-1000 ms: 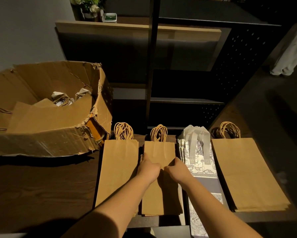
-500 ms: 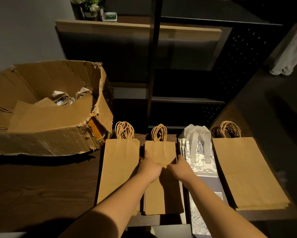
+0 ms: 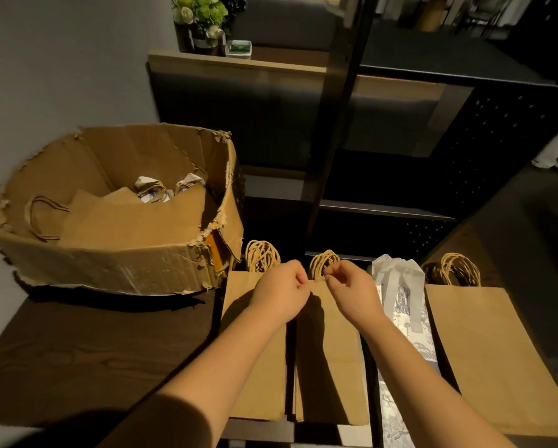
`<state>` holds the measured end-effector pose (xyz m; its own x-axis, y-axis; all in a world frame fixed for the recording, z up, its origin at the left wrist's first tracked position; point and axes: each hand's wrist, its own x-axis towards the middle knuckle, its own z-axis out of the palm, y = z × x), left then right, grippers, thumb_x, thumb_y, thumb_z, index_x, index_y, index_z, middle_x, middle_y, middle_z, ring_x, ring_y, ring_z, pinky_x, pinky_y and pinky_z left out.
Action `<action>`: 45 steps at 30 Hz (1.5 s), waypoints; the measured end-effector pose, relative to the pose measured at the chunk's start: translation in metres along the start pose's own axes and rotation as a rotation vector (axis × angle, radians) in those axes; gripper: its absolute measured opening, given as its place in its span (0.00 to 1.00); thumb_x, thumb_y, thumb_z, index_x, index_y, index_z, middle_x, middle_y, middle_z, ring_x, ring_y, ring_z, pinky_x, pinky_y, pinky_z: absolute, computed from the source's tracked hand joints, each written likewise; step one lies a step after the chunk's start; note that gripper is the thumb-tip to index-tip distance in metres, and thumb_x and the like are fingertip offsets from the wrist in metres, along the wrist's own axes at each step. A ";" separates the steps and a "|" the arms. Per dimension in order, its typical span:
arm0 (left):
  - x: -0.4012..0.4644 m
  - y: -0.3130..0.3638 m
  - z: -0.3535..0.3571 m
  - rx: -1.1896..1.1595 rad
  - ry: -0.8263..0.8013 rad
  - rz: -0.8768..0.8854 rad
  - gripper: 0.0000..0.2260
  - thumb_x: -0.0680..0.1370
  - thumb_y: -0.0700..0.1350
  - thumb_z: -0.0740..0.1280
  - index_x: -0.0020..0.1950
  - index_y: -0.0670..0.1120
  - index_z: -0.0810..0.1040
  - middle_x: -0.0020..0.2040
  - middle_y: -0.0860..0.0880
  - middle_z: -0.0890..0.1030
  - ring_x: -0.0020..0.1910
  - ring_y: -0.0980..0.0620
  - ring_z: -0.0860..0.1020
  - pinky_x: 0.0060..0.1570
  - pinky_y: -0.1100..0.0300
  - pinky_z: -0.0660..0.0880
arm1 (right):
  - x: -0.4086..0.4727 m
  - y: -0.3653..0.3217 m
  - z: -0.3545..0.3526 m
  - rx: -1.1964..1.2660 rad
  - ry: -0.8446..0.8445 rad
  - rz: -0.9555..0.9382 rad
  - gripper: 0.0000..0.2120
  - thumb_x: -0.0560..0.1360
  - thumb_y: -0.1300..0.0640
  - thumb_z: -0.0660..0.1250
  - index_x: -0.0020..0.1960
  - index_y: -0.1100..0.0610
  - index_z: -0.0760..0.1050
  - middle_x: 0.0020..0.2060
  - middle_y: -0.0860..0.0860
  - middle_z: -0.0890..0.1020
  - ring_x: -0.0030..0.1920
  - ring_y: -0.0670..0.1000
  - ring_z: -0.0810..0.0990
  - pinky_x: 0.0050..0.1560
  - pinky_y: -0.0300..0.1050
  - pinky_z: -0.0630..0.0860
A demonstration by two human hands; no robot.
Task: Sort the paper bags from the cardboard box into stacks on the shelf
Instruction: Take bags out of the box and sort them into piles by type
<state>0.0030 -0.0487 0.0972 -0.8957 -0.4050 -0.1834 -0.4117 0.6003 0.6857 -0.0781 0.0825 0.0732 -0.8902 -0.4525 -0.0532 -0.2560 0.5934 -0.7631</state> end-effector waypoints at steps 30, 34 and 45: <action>0.129 -0.287 -0.309 0.423 -0.160 -0.271 0.09 0.78 0.45 0.63 0.57 0.48 0.77 0.55 0.47 0.79 0.54 0.48 0.76 0.56 0.53 0.75 | 0.157 -0.255 0.245 -0.138 -0.516 0.270 0.21 0.78 0.56 0.66 0.68 0.61 0.67 0.60 0.55 0.75 0.45 0.47 0.76 0.45 0.39 0.75; 0.148 -0.316 -0.316 0.524 -0.170 -0.441 0.17 0.77 0.41 0.59 0.64 0.42 0.74 0.57 0.43 0.78 0.54 0.45 0.77 0.51 0.56 0.77 | 0.168 -0.231 0.258 -0.151 -0.556 0.425 0.15 0.77 0.59 0.66 0.61 0.61 0.70 0.50 0.56 0.78 0.44 0.51 0.79 0.40 0.43 0.77; 0.181 -0.342 -0.307 0.505 -0.169 -0.596 0.33 0.75 0.37 0.59 0.79 0.48 0.52 0.78 0.45 0.50 0.70 0.39 0.65 0.63 0.47 0.72 | 0.174 -0.196 0.257 -0.088 -0.527 0.680 0.16 0.79 0.56 0.64 0.65 0.61 0.70 0.54 0.55 0.75 0.54 0.57 0.76 0.52 0.51 0.75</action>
<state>0.0335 -0.5390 0.0458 -0.4975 -0.6703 -0.5506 -0.8191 0.5720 0.0437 -0.0858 -0.2831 0.0479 -0.5757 -0.2172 -0.7883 0.2213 0.8867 -0.4060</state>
